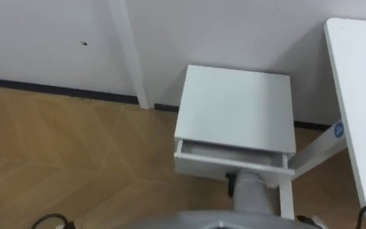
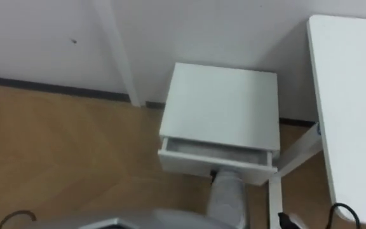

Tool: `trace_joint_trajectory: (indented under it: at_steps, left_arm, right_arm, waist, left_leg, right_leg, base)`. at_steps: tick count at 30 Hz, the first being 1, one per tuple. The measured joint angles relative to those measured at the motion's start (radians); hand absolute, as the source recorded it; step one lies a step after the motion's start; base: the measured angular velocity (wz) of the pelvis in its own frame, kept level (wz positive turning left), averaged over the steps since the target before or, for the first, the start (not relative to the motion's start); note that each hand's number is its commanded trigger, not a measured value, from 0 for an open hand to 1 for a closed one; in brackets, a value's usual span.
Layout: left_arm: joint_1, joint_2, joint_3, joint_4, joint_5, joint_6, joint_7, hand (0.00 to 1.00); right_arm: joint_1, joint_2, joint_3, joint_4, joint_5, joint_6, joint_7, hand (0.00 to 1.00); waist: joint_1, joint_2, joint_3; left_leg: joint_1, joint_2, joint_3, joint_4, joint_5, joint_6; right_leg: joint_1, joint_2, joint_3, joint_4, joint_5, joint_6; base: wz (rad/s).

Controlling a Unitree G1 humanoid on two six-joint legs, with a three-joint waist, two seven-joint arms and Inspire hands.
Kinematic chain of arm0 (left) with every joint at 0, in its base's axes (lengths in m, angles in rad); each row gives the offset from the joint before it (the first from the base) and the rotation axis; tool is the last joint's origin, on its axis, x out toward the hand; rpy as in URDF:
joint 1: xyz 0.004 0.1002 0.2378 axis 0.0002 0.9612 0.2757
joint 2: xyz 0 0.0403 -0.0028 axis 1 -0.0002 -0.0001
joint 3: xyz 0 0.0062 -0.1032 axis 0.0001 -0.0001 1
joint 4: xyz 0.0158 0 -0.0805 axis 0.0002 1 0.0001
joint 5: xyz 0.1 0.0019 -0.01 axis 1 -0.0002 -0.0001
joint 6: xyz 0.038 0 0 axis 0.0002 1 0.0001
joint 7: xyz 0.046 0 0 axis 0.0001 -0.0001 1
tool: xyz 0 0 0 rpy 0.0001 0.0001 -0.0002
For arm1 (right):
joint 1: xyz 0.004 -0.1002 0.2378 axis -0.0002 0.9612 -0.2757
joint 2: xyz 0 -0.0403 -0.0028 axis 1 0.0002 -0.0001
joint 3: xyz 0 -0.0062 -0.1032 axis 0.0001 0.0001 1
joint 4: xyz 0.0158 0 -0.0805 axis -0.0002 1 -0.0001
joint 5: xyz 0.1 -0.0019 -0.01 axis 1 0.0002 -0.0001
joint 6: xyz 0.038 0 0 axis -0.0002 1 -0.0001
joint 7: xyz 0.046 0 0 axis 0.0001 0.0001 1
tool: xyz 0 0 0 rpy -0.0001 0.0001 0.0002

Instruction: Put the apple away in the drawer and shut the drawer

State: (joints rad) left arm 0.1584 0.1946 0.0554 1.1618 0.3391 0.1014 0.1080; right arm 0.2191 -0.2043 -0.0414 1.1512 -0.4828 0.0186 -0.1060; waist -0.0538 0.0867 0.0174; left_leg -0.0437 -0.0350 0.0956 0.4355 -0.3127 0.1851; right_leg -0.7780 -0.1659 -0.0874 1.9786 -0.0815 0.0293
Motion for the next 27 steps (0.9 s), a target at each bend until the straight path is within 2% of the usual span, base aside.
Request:
trace_joint_trajectory:
  at_steps: [2,4,5,6,7,8,9,10,11,12,13,15,16,17,20,21,23,26,27]
  left_arm:
    - [0.000,-0.001,0.004,-0.005,0.006,0.005,-0.003,0.00]
    - [0.030,-0.002,0.010,-0.012,0.007,0.010,-0.003,0.00]
    - [0.046,-0.002,0.011,-0.012,0.007,0.014,-0.003,0.00]
    - [0.073,-0.003,0.020,-0.007,0.006,0.024,-0.002,0.00]
    - [0.089,-0.006,0.023,-0.004,0.006,0.025,-0.001,0.00]
    - [0.096,0.011,0.015,-0.014,0.006,0.028,0.002,0.00]
    - [0.083,0.021,0.012,-0.038,0.005,0.025,0.010,0.00]
    - [0.084,0.022,0.017,-0.036,0.004,0.025,0.018,0.00]
    - [0.090,0.021,0.030,-0.033,-0.006,0.029,0.020,0.00]
    - [0.086,0.015,0.029,-0.039,-0.012,0.021,0.020,0.00]
    - [0.084,0.011,0.029,-0.042,-0.012,0.015,0.020,0.00]
    - [0.072,0.007,0.033,-0.045,-0.012,-0.001,0.021,0.00]
    - [0.074,0.007,0.040,-0.045,-0.013,-0.001,0.023,0.00]
    - [0.073,0.008,0.047,-0.045,-0.014,-0.001,0.038,0.00]
    - [0.065,0.001,0.053,-0.049,-0.007,0.002,0.037,0.00]
    - [0.061,-0.005,0.053,-0.050,-0.007,0.003,0.036,0.00]
    - [0.061,-0.014,0.053,-0.050,-0.007,0.004,0.033,0.00]
    - [0.057,-0.027,0.053,-0.050,-0.007,0.006,0.026,0.00]
    - [0.054,-0.028,0.053,-0.052,-0.007,0.006,0.026,0.00]
  right_arm:
    - [-0.001,-0.003,0.007,0.016,0.059,0.010,0.003,0.00]
    - [0.003,-0.006,0.020,0.017,0.108,0.036,0.008,0.00]
    - [-0.001,-0.008,0.020,0.018,0.131,0.054,0.009,0.00]
    - [-0.002,-0.007,0.024,0.020,0.146,0.069,0.008,0.00]
    - [0.000,-0.004,0.020,0.022,0.150,0.072,0.007,0.00]
    - [0.002,0.011,0.016,0.023,0.149,0.079,-0.003,0.00]
    - [-0.007,0.015,0.013,0.028,0.145,0.082,-0.004,0.00]
    - [-0.018,0.016,0.013,0.036,0.143,0.085,-0.003,0.00]
    - [-0.025,0.015,0.010,0.038,0.135,0.080,-0.001,0.00]
    - [-0.033,0.011,0.005,0.039,0.128,0.073,-0.002,0.00]
    - [-0.043,0.008,0.000,0.042,0.128,0.069,-0.003,0.00]
    - [-0.075,0.005,-0.023,0.059,0.128,0.058,-0.014,0.00]
    - [-0.081,0.006,-0.023,0.060,0.128,0.057,-0.014,0.00]
    - [-0.086,0.010,-0.023,0.060,0.129,0.056,-0.013,0.00]
    - [-0.096,0.012,-0.023,0.061,0.129,0.063,-0.008,0.00]
    - [-0.102,0.012,-0.023,0.074,0.137,0.066,-0.004,0.00]
    - [-0.101,0.013,-0.023,0.093,0.142,0.066,0.002,0.00]
    - [-0.100,0.016,-0.024,0.094,0.142,0.063,0.019,0.00]
    - [-0.099,0.019,-0.024,0.095,0.142,0.060,0.023,0.00]
  waist:
    - [-0.002,0.002,0.0014]
    - [-0.005,-0.001,-0.0001]
    - [-0.005,-0.003,0.0009]
    - [-0.005,-0.018,0.0004]
    - [-0.007,-0.031,-0.0053]
    - [-0.004,-0.083,-0.0198]
    - [0.023,-0.088,-0.0075]
    - [0.044,-0.104,-0.0020]
    - [0.062,-0.115,-0.0033]
    - [0.066,-0.121,-0.0056]
    - [0.071,-0.123,-0.0056]
    - [0.068,-0.123,-0.0068]
    - [0.068,-0.124,-0.0074]
    - [0.067,-0.126,-0.0128]
    - [0.060,-0.121,-0.0244]
    - [0.056,-0.119,-0.0245]
    - [0.053,-0.122,-0.0188]
    - [0.047,-0.119,-0.0169]
    - [0.034,-0.120,-0.0176]
  left_leg:
    - [-0.019,0.000,0.003,0.027,-0.009,0.005]
    - [-0.014,-0.001,0.002,0.028,-0.015,-0.007]
    - [-0.010,-0.003,0.002,0.019,-0.017,-0.038]
    - [0.020,-0.017,0.005,-0.030,-0.002,-0.137]
    - [0.040,-0.029,0.003,-0.073,0.016,-0.205]
    - [0.012,-0.016,-0.006,0.025,0.008,-0.177]
    - [-0.037,0.005,-0.047,0.111,-0.107,-0.127]
    - [-0.046,-0.003,-0.039,0.129,-0.107,-0.096]
    - [-0.030,0.002,-0.029,0.116,-0.107,-0.097]
    - [-0.007,0.006,-0.026,0.070,-0.089,-0.102]
    - [0.004,0.007,-0.018,0.044,-0.076,-0.108]
    - [0.043,0.011,-0.002,-0.039,-0.037,-0.090]
    - [0.056,0.014,0.004,-0.059,-0.030,-0.086]
    - [0.082,0.017,0.013,-0.101,-0.014,-0.089]
    - [0.118,0.032,0.017,-0.159,0.007,-0.110]
    - [0.130,0.039,0.015,-0.168,0.013,-0.119]
    - [0.151,0.042,0.012,-0.186,0.021,-0.132]
    - [0.167,0.056,0.009,-0.211,0.026,-0.140]
    - [0.169,0.059,0.009,-0.216,0.028,-0.144]
  right_leg:
    - [-0.029,-0.009,0.008,0.021,-0.013,0.000]
    - [0.034,-0.030,0.002,-0.103,-0.021,0.008]
    - [0.123,-0.030,-0.004,-0.312,-0.025,0.015]
    - [0.253,-0.021,-0.007,-0.600,-0.035,0.014]
    - [0.328,-0.015,-0.010,-0.758,-0.039,0.011]
    - [0.430,-0.035,-0.017,-1.006,-0.057,0.035]
    - [0.482,-0.030,-0.003,-1.162,-0.080,0.073]
    - [0.518,-0.026,0.019,-1.249,-0.093,0.082]
    - [0.611,-0.003,0.013,-1.406,-0.092,0.079]
    - [0.685,0.014,-0.006,-1.538,-0.078,0.074]
    - [0.709,0.022,-0.007,-1.589,-0.069,0.073]
    - [0.771,0.041,-0.017,-1.716,-0.040,0.085]
    - [0.783,0.046,-0.018,-1.737,-0.036,0.087]
    - [0.802,0.052,-0.023,-1.767,-0.033,0.088]
    - [0.817,0.071,-0.026,-1.784,-0.039,0.075]
    - [0.827,0.079,-0.027,-1.795,-0.040,0.071]
    - [0.841,0.087,-0.028,-1.802,-0.044,0.064]
    - [0.853,0.097,-0.037,-1.812,-0.050,0.054]
    - [0.854,0.099,-0.041,-1.812,-0.051,0.053]
  base:
    - [-0.02]
    - [-0.03]
    - [-0.14]
    - [-0.12]
    - [0.12]
    - [0.15]
    - [0.00]
    - [-0.44]
    - [-0.40]
    - [-0.32]
    - [-0.20]
    - [-0.26]
    - [-0.23]
    - [-0.16]
    - [-0.07]
    - [0.00]
    - [0.00]
    - [0.04]
    - [0.09]
